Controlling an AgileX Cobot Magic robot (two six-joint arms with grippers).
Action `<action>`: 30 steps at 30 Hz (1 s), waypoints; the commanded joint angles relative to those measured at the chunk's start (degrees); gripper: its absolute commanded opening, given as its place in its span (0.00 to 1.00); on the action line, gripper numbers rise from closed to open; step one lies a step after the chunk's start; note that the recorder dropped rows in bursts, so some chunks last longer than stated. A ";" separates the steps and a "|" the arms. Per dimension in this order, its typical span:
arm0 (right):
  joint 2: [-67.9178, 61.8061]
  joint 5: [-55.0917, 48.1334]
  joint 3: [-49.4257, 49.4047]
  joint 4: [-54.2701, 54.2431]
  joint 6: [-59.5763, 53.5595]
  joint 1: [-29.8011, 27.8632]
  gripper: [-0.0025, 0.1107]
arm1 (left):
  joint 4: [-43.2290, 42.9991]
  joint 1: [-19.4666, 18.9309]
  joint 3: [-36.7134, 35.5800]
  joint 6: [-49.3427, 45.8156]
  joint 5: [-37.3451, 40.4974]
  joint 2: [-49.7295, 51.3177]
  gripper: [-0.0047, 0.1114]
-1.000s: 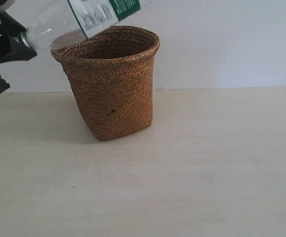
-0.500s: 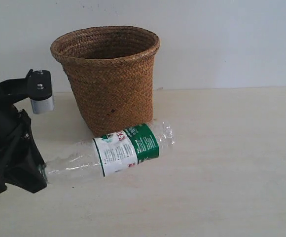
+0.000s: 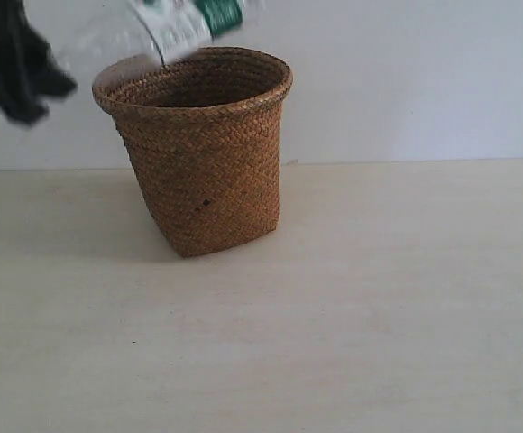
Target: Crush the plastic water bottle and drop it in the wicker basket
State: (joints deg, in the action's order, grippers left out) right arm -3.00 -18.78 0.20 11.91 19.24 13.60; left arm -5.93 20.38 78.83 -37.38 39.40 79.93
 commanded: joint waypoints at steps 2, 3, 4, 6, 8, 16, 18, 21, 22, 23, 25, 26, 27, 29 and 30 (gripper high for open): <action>0.07 0.33 -0.20 0.40 -0.29 -0.42 0.02 | -6.18 -0.32 14.58 18.60 2.02 3.98 0.98; 0.07 0.33 -0.20 0.40 -0.29 -0.42 0.02 | -5.15 -0.32 15.23 18.28 5.37 4.55 0.98; 0.07 0.33 -0.20 0.40 -0.29 -0.42 0.02 | -5.15 -0.32 15.37 16.62 8.40 4.85 0.98; 0.07 0.33 -0.20 0.40 -0.29 -0.42 0.02 | -5.40 -0.32 15.37 15.27 14.01 4.99 0.98; 0.07 0.33 -0.20 0.40 -0.29 -0.42 0.02 | -6.28 -0.32 15.37 14.66 21.47 4.99 0.98; 0.07 0.33 -0.20 0.40 -0.29 -0.42 0.02 | -3.29 -0.32 13.99 16.49 30.56 3.92 0.98; 0.07 0.33 -0.20 0.40 -0.29 -0.42 0.02 | -2.15 -0.32 12.51 15.71 30.56 3.35 0.98; 0.07 0.33 -0.20 0.40 -0.29 -0.42 0.02 | -2.94 -0.32 9.65 17.73 30.56 3.11 0.93; 0.07 0.33 -0.20 0.40 -0.29 -0.42 0.02 | -3.06 -0.32 8.43 18.60 30.56 3.10 0.87; 0.07 0.33 -0.20 0.40 -0.29 -0.42 0.02 | -3.36 -0.32 7.27 18.60 30.56 3.10 0.78; 0.07 0.33 -0.20 0.40 -0.29 -0.42 0.02 | -3.54 -0.32 5.31 19.02 30.56 3.10 0.51; 0.07 0.33 -0.20 0.40 -0.29 -0.42 0.02 | -2.81 -0.32 4.21 19.15 30.56 3.10 0.32; 0.07 0.33 -0.20 0.40 -0.29 -0.42 0.02 | -1.90 -0.32 3.29 19.30 30.56 2.86 0.11; 0.07 0.33 -0.20 0.40 -0.29 -0.42 0.02 | 0.42 -0.32 1.97 22.43 30.56 2.59 0.10; 0.07 0.33 -0.20 0.40 -0.29 -0.42 0.02 | 2.15 -0.32 1.32 23.93 30.56 2.20 0.09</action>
State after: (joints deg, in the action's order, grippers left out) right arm -3.00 -18.78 0.20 11.91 19.24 13.60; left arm -7.52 20.06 81.65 -17.60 69.80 83.33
